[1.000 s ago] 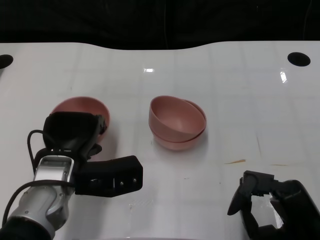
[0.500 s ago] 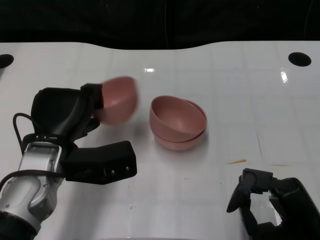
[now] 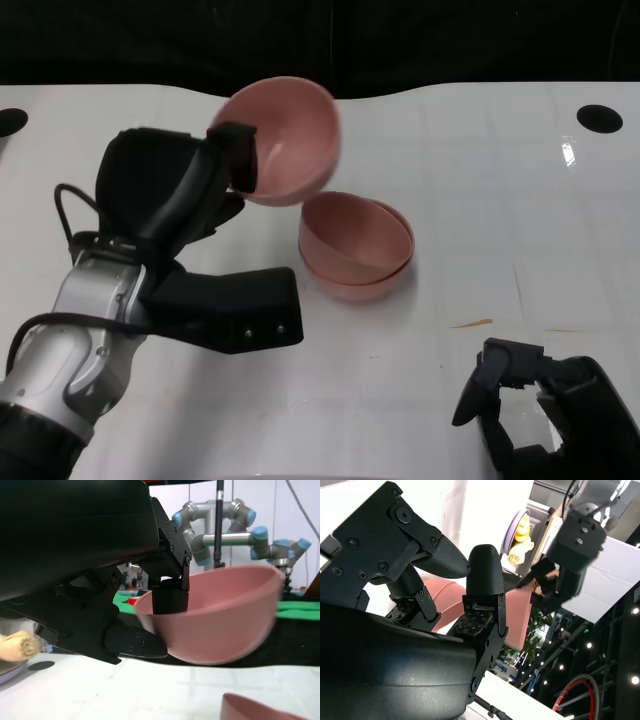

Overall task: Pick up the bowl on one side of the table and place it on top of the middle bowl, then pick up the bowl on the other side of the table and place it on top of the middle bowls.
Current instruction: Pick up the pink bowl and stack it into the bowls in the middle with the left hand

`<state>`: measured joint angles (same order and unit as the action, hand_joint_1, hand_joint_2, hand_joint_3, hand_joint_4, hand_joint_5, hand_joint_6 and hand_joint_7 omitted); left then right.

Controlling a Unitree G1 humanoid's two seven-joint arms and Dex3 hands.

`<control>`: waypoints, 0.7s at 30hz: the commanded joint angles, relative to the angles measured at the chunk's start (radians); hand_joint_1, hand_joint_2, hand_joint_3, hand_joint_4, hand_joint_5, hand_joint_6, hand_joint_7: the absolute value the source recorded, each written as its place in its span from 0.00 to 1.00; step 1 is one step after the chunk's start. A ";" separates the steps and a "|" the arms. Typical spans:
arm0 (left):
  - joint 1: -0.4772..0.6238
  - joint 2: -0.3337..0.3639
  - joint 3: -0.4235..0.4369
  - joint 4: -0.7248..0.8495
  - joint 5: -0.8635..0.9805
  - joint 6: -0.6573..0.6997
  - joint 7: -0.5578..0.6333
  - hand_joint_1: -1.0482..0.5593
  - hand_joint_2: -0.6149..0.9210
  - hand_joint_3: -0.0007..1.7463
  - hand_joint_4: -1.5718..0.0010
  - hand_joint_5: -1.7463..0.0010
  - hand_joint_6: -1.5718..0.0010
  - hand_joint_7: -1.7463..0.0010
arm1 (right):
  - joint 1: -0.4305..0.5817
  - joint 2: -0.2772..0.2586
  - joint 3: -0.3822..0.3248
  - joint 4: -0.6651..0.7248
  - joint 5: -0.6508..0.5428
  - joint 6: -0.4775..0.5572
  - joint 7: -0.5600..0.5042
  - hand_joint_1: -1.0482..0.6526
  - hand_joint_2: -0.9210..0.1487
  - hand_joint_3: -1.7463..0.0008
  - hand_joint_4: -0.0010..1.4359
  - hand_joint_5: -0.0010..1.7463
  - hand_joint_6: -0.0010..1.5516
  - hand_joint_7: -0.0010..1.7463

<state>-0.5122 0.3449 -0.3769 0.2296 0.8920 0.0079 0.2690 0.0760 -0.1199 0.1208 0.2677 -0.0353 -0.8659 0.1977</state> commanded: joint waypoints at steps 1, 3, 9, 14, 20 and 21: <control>-0.038 -0.002 -0.011 -0.012 0.025 -0.003 0.000 0.49 0.90 0.16 0.40 0.00 0.52 0.16 | -0.002 -0.005 -0.012 0.004 -0.003 -0.006 -0.007 0.50 0.57 0.16 0.64 1.00 0.56 0.80; -0.054 -0.010 -0.018 -0.005 0.035 -0.015 0.019 0.49 0.89 0.15 0.40 0.00 0.55 0.07 | -0.001 -0.006 -0.012 0.002 -0.009 -0.004 -0.008 0.50 0.57 0.16 0.64 1.00 0.56 0.80; -0.103 -0.038 -0.031 0.021 0.036 -0.033 -0.011 0.48 0.87 0.16 0.41 0.00 0.41 0.40 | -0.007 -0.004 -0.013 0.013 -0.030 -0.013 -0.017 0.50 0.58 0.15 0.64 1.00 0.57 0.80; -0.143 -0.054 -0.052 0.063 0.028 -0.049 -0.047 0.50 0.88 0.13 0.40 0.00 0.45 0.26 | -0.008 -0.004 -0.015 0.011 -0.047 -0.015 -0.028 0.50 0.59 0.15 0.65 1.00 0.57 0.81; -0.160 -0.078 -0.072 0.144 0.018 -0.058 -0.077 0.44 0.89 0.02 0.40 0.02 0.25 0.82 | -0.007 -0.002 -0.008 0.011 -0.047 -0.020 -0.029 0.50 0.59 0.15 0.65 1.00 0.57 0.81; -0.162 -0.081 -0.075 0.157 0.019 -0.057 -0.079 0.44 0.89 0.01 0.40 0.02 0.23 0.87 | -0.005 -0.001 -0.006 0.008 -0.047 -0.016 -0.029 0.50 0.59 0.15 0.65 1.00 0.57 0.81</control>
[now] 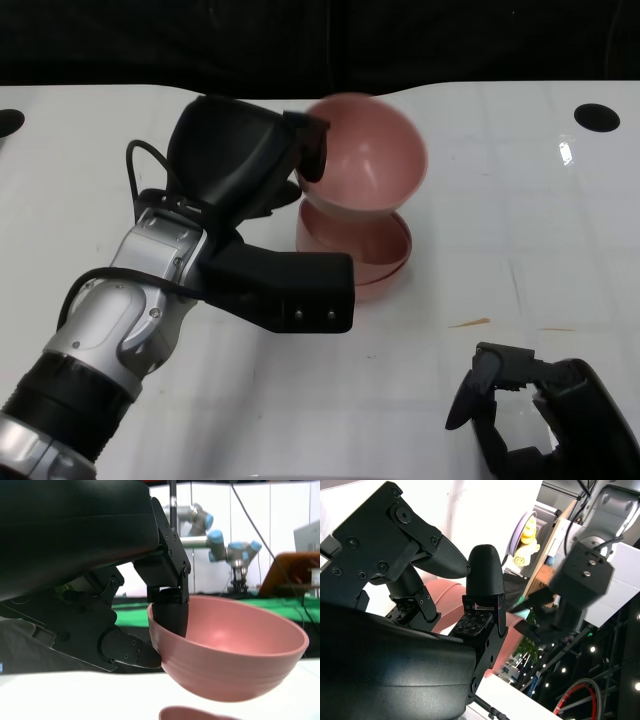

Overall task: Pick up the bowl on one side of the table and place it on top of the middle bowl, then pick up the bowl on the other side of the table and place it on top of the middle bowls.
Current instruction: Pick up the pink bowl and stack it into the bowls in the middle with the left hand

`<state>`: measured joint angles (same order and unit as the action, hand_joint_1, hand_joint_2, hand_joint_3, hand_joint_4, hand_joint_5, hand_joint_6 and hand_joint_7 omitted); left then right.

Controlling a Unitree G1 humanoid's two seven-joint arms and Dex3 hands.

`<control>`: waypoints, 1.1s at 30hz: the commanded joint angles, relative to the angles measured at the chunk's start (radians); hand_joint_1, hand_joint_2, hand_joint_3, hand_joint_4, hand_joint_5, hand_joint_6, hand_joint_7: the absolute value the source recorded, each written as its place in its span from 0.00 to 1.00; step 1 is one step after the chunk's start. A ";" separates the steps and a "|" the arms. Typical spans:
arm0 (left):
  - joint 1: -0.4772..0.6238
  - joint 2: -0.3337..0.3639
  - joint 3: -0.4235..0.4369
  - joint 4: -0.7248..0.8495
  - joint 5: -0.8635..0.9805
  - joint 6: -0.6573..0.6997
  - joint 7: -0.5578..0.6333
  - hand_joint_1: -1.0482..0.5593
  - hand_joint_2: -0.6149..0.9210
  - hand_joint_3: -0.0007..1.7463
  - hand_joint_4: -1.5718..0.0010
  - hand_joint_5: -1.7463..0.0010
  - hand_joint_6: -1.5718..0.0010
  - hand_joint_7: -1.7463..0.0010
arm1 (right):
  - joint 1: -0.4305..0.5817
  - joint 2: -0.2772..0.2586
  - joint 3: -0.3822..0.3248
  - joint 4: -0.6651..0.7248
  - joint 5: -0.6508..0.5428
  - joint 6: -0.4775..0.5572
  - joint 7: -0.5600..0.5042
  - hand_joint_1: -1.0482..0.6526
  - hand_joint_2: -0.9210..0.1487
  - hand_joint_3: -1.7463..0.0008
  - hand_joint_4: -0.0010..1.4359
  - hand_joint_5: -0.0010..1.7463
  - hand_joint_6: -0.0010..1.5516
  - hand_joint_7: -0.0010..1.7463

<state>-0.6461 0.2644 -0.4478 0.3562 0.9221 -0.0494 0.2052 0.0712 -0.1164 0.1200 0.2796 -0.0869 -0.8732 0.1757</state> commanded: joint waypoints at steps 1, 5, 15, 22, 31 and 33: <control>-0.031 -0.004 -0.008 0.048 -0.013 -0.003 -0.013 0.44 0.89 0.01 0.39 0.03 0.21 0.91 | 0.002 -0.004 -0.005 -0.009 0.003 -0.004 -0.007 0.50 0.59 0.15 0.65 1.00 0.57 0.81; -0.037 -0.016 -0.029 0.113 -0.017 -0.015 -0.019 0.46 0.94 0.02 0.41 0.01 0.22 0.95 | 0.008 -0.004 -0.005 -0.023 0.003 0.010 -0.008 0.50 0.59 0.15 0.66 1.00 0.57 0.81; -0.051 -0.027 -0.093 0.292 -0.004 -0.077 0.054 0.41 1.00 0.02 0.45 0.00 0.42 0.50 | 0.021 -0.002 -0.004 -0.047 -0.019 0.020 -0.019 0.51 0.59 0.15 0.65 1.00 0.56 0.82; -0.057 -0.047 -0.099 0.354 -0.036 -0.130 0.107 0.43 0.97 0.00 0.43 0.00 0.40 0.60 | 0.022 -0.006 -0.005 -0.044 -0.017 0.018 -0.022 0.51 0.59 0.15 0.65 1.00 0.56 0.82; -0.043 -0.032 -0.079 0.304 -0.089 -0.171 0.078 0.45 1.00 0.06 0.63 0.23 0.53 0.80 | 0.018 -0.008 -0.002 -0.041 -0.005 0.022 -0.014 0.51 0.58 0.16 0.66 1.00 0.56 0.82; -0.029 -0.024 -0.075 0.260 -0.084 -0.143 0.052 0.43 1.00 0.06 0.69 0.40 0.57 0.89 | 0.019 -0.007 -0.003 -0.042 -0.008 0.021 -0.016 0.51 0.58 0.16 0.66 1.00 0.57 0.82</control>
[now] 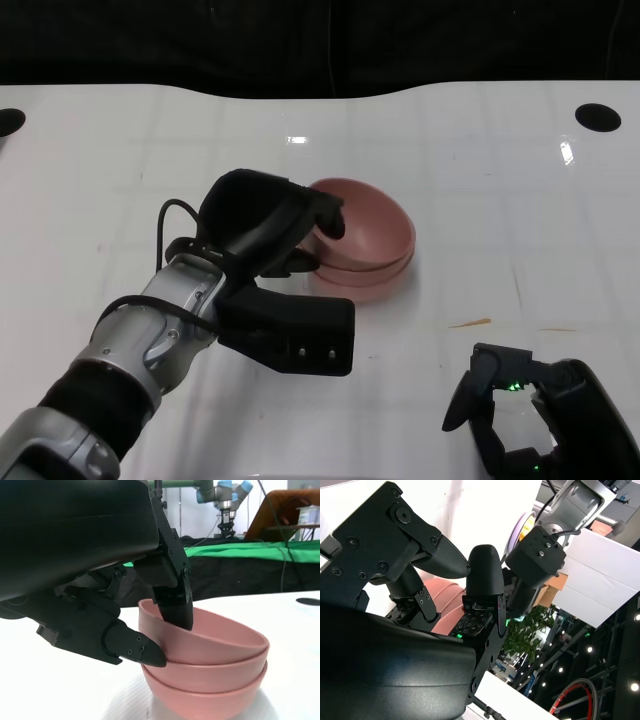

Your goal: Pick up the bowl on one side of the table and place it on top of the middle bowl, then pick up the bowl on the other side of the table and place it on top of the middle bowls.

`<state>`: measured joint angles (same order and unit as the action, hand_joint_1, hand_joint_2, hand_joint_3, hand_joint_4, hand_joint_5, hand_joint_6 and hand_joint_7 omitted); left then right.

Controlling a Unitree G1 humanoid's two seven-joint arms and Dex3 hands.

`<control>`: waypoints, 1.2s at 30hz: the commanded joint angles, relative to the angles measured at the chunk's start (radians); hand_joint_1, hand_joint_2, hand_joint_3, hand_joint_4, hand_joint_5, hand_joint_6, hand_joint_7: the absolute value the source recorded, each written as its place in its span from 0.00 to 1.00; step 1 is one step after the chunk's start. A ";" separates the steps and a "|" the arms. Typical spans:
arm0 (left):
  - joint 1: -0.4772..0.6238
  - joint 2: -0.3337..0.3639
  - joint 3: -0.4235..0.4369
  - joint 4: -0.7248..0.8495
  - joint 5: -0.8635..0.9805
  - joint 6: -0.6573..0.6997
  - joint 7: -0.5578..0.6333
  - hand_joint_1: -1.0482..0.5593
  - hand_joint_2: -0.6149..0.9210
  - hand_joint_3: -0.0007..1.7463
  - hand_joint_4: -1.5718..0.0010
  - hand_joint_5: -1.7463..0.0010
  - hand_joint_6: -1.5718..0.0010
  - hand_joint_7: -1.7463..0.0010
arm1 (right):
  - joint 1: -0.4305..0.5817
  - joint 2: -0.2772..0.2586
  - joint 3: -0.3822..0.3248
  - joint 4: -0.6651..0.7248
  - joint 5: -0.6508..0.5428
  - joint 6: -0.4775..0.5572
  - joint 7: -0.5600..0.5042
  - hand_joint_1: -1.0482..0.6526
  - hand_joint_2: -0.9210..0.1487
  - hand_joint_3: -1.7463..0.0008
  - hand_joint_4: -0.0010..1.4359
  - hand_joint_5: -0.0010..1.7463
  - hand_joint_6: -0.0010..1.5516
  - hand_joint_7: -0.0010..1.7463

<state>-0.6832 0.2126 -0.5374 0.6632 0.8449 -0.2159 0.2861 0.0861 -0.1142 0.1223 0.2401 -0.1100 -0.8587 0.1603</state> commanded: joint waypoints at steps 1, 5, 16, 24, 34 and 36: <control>0.013 0.030 0.016 -0.061 -0.006 0.033 -0.038 0.42 1.00 0.06 0.70 0.45 0.58 0.91 | 0.004 -0.009 -0.005 -0.003 0.015 0.006 -0.001 0.52 0.58 0.16 0.66 1.00 0.57 0.82; 0.054 0.050 0.025 -0.160 -0.008 0.065 -0.076 0.38 1.00 0.05 0.83 0.57 0.68 0.98 | 0.003 -0.015 -0.007 0.001 0.021 0.002 0.005 0.51 0.58 0.16 0.66 1.00 0.57 0.83; 0.227 0.128 0.105 -0.492 -0.031 0.110 -0.184 0.31 1.00 0.05 1.00 0.64 0.80 1.00 | 0.007 -0.016 -0.005 -0.013 0.036 0.019 0.018 0.52 0.58 0.15 0.65 1.00 0.57 0.82; 0.449 0.206 0.248 -0.701 -0.136 -0.007 -0.148 0.35 1.00 0.09 0.98 0.60 0.76 0.98 | 0.019 0.001 0.002 -0.037 0.024 0.057 0.009 0.52 0.55 0.17 0.65 1.00 0.56 0.82; 0.639 0.158 0.405 -0.571 -0.395 -0.449 0.037 0.51 1.00 0.07 0.66 0.41 0.52 0.77 | 0.013 0.000 -0.002 -0.032 0.014 0.046 0.002 0.52 0.55 0.18 0.63 1.00 0.55 0.83; 0.660 0.136 0.416 -0.538 -0.438 -0.515 0.040 0.51 1.00 0.09 0.62 0.39 0.55 0.64 | 0.011 -0.002 -0.003 -0.030 0.018 0.046 0.004 0.52 0.56 0.18 0.63 1.00 0.55 0.83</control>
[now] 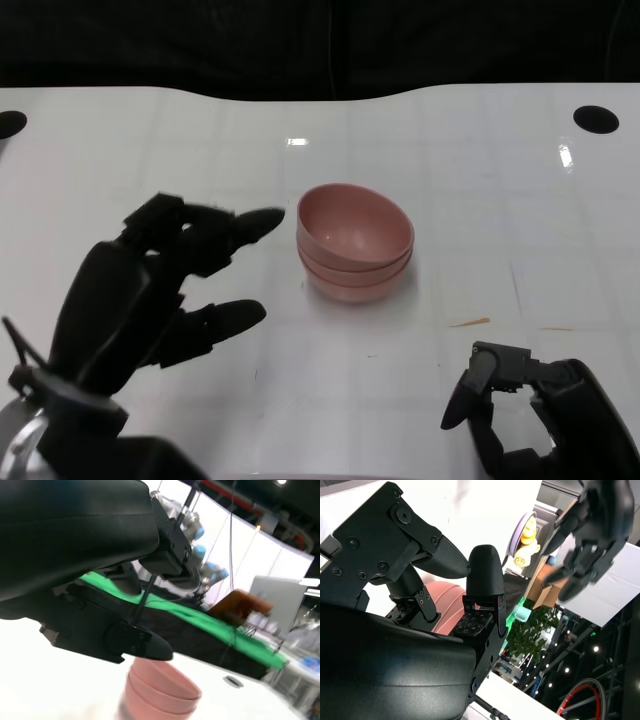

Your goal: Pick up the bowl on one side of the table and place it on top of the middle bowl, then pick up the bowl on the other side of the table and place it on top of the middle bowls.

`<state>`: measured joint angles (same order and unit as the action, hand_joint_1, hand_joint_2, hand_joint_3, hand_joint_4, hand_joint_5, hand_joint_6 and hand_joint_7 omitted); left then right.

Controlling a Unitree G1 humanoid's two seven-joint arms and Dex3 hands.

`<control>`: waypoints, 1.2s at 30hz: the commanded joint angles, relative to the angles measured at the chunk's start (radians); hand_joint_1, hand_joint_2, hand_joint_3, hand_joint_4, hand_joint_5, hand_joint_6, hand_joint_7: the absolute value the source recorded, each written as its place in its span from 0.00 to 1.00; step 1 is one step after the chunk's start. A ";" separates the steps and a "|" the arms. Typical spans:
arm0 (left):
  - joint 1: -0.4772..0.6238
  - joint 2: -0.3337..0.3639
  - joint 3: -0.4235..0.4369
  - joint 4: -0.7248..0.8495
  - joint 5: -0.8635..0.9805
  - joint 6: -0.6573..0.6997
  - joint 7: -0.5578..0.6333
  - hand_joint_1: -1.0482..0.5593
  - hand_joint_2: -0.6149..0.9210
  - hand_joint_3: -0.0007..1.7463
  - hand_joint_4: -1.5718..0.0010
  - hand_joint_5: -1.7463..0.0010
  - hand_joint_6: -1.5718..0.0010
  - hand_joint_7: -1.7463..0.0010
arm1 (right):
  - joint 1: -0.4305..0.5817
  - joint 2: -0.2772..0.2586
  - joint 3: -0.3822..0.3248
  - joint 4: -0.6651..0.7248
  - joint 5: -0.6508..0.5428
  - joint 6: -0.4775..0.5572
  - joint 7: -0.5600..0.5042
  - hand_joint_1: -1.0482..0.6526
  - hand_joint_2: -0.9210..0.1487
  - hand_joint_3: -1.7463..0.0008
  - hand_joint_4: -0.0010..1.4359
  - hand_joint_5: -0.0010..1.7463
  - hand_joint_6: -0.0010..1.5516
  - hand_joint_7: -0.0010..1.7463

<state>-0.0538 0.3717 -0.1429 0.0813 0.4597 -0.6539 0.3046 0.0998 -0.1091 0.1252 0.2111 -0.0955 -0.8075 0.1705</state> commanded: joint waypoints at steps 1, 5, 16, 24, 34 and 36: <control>0.045 -0.038 0.026 0.057 -0.068 -0.106 0.024 0.51 1.00 0.09 0.62 0.38 0.56 0.62 | -0.004 -0.009 -0.006 0.000 0.009 -0.007 -0.003 0.51 0.56 0.18 0.63 1.00 0.55 0.83; 0.094 -0.097 0.046 0.077 -0.120 -0.158 0.015 0.49 1.00 0.11 0.56 0.36 0.53 0.59 | -0.011 -0.014 -0.008 0.014 0.028 -0.020 0.008 0.52 0.56 0.18 0.63 1.00 0.55 0.82; 0.239 -0.185 0.047 0.015 -0.394 -0.138 -0.183 0.61 0.74 0.63 0.51 0.16 0.46 0.36 | -0.012 -0.010 -0.005 0.016 0.023 -0.029 0.009 0.52 0.56 0.17 0.63 1.00 0.55 0.82; 0.360 -0.215 0.038 -0.126 -0.604 0.043 -0.321 0.58 0.73 0.67 0.45 0.07 0.47 0.19 | -0.007 -0.007 0.001 0.007 0.029 -0.021 0.013 0.52 0.55 0.18 0.62 1.00 0.55 0.82; 0.376 -0.251 0.059 -0.109 -0.692 0.125 -0.465 0.57 0.69 0.74 0.40 0.03 0.45 0.14 | -0.011 -0.014 -0.002 0.017 0.022 -0.019 0.017 0.51 0.54 0.18 0.62 1.00 0.55 0.82; 0.361 -0.258 0.071 -0.076 -0.708 0.103 -0.500 0.57 0.69 0.75 0.40 0.03 0.45 0.15 | -0.019 -0.013 0.000 0.033 0.028 -0.027 0.022 0.51 0.54 0.18 0.62 1.00 0.55 0.82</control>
<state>0.3155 0.1126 -0.0890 -0.0133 -0.2285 -0.5303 -0.1746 0.0841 -0.1106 0.1272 0.2343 -0.0742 -0.8257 0.1893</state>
